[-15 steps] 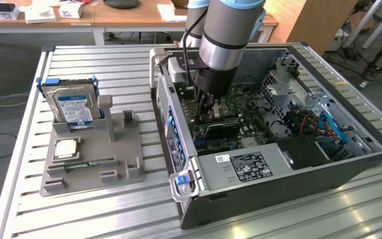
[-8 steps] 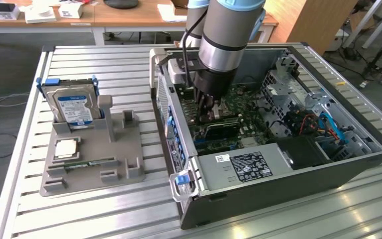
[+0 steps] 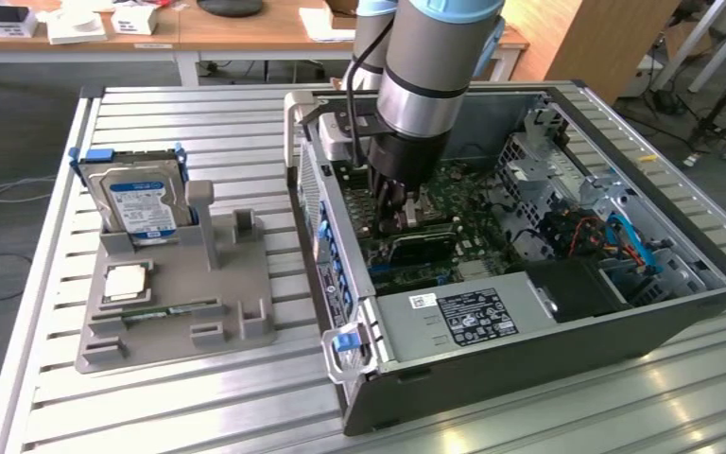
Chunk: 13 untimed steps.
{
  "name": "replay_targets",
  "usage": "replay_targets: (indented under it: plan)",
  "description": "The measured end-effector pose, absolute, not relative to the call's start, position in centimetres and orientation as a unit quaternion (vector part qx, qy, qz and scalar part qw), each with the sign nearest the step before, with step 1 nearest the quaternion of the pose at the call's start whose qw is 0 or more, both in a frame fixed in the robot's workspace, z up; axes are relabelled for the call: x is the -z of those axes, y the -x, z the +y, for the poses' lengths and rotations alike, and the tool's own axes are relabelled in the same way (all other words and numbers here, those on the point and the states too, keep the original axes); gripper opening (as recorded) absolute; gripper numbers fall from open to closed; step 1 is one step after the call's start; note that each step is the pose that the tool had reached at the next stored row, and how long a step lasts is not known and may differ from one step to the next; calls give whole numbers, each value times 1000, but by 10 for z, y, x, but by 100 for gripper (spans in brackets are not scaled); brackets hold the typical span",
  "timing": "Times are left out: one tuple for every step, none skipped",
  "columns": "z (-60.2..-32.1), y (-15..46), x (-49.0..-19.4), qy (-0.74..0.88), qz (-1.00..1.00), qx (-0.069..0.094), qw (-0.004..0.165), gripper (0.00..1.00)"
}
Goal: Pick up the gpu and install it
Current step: 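Press down on the gpu until it lock into place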
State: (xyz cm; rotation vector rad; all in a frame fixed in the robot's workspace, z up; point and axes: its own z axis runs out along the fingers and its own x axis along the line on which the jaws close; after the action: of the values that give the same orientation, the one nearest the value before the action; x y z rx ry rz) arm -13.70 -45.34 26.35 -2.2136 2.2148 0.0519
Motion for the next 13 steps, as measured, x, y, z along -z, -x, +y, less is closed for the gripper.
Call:
replay_targets:
  plan:
    - [-453,137,-263,707,707,-16,5,11]
    - [-453,137,-263,707,707,-16,5,11]
    - [-453,137,-263,707,707,-16,5,11]
    - [-453,137,-263,707,707,-16,5,11]
    - [-453,137,-263,707,707,-16,5,11]
    - [-453,137,-262,707,707,-16,5,11]
    - [-453,137,-262,707,707,-16,5,11]
    - [-453,137,-262,707,707,-16,5,11]
    - [-453,137,-261,707,707,-16,6,11]
    - [-453,137,-261,707,707,-16,6,11]
    - [-453,137,-261,707,707,-16,6,11]
    - [-453,137,-261,707,707,-16,6,11]
    - [-453,137,-261,707,707,-15,6,11]
